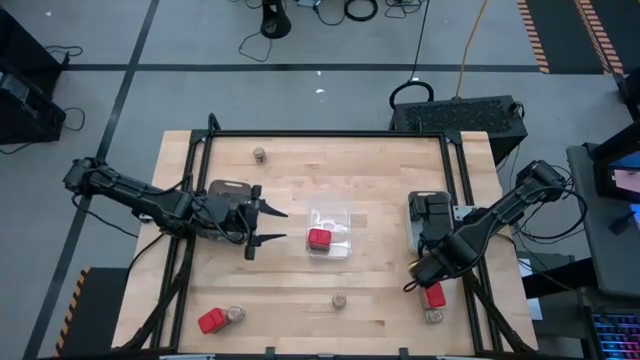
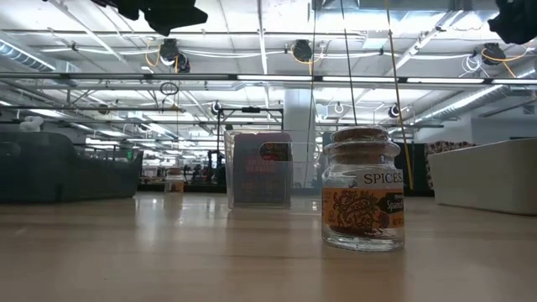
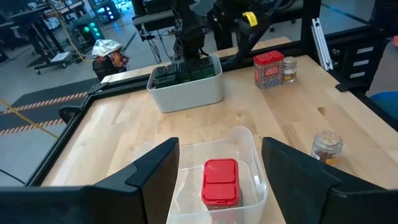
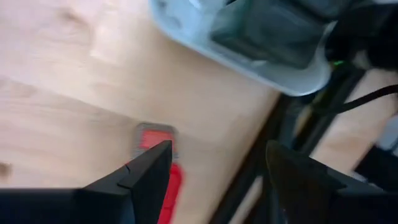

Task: Sort spices by type
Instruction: Put the red seasoning can into the transparent bin

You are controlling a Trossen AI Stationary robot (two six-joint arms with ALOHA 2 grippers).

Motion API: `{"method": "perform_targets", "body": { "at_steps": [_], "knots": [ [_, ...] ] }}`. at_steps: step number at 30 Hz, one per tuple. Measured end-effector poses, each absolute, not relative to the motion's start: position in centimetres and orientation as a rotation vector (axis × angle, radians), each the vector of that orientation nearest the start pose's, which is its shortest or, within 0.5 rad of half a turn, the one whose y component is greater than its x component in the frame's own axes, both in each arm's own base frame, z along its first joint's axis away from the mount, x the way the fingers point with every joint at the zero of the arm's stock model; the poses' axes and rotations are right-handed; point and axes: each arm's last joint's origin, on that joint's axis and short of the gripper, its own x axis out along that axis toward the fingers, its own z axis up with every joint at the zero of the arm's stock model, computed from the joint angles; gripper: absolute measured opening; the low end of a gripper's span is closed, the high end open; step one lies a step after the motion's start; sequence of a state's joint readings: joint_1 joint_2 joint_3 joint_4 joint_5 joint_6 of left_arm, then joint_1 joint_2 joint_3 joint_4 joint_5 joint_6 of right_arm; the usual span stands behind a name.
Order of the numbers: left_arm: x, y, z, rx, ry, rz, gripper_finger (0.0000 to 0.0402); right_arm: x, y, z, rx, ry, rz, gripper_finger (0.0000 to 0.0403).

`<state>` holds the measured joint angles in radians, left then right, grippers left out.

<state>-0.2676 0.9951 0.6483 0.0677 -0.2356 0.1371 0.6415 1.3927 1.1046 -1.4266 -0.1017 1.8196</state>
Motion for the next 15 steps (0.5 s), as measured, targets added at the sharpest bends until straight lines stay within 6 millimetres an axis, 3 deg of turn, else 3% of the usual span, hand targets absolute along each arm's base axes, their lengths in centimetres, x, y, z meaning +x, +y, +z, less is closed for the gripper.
{"method": "perform_targets", "body": {
  "at_steps": [7,15],
  "knots": [
    [21.33,-5.15,27.19,0.206,0.267,-0.05,0.0235,17.5,13.41,25.47,0.956,1.462,-0.985,0.0249],
    [21.33,-5.15,27.19,0.206,0.267,-0.05,0.0235,17.59,13.5,25.47,0.969,1.464,-0.972,0.0303]
  ]
}}
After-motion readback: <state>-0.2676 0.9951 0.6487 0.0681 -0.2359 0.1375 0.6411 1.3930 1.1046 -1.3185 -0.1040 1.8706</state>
